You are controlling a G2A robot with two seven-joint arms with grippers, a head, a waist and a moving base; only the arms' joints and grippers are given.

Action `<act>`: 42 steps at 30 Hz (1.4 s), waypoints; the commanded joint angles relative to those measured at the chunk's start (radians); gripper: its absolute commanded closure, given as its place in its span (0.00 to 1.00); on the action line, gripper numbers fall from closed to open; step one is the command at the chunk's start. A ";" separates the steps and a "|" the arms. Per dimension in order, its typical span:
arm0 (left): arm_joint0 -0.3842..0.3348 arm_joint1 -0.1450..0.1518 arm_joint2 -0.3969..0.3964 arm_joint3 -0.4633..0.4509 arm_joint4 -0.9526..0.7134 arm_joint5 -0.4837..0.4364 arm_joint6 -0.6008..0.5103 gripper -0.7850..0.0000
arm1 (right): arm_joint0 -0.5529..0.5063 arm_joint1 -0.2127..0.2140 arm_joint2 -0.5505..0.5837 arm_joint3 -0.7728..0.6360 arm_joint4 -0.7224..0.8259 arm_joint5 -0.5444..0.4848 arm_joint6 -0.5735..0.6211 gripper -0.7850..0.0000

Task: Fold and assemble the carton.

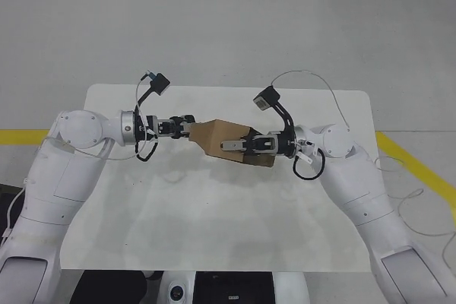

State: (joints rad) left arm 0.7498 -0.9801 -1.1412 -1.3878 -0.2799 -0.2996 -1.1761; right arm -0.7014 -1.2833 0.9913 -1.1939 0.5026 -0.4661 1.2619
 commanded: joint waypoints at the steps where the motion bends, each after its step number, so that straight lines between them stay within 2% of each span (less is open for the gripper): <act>1: -0.001 0.001 -0.004 0.006 0.002 0.002 0.005 0.00 | -0.004 0.005 0.012 0.007 -0.026 0.008 -0.010 1.00; 8: -0.006 0.003 -0.021 0.008 -0.012 0.008 0.012 0.00 | -0.024 0.021 0.041 -0.003 -0.105 0.046 -0.043 1.00; 14: -0.001 0.008 -0.039 -0.034 -0.013 0.000 0.004 0.00 | -0.036 0.025 0.038 -0.016 -0.134 0.067 -0.060 1.00; 26: 0.013 0.015 -0.017 -0.071 0.174 0.006 0.057 0.00 | -0.029 0.027 0.032 -0.030 -0.136 0.076 -0.062 1.00; 42: 0.012 0.019 -0.007 -0.050 0.270 0.014 0.100 0.00 | -0.034 0.031 0.035 -0.058 -0.112 0.076 -0.055 1.00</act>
State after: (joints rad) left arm 0.7619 -0.9615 -1.1495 -1.4383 -0.0141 -0.2847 -1.0774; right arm -0.7352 -1.2521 1.0269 -1.2501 0.3872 -0.3888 1.2058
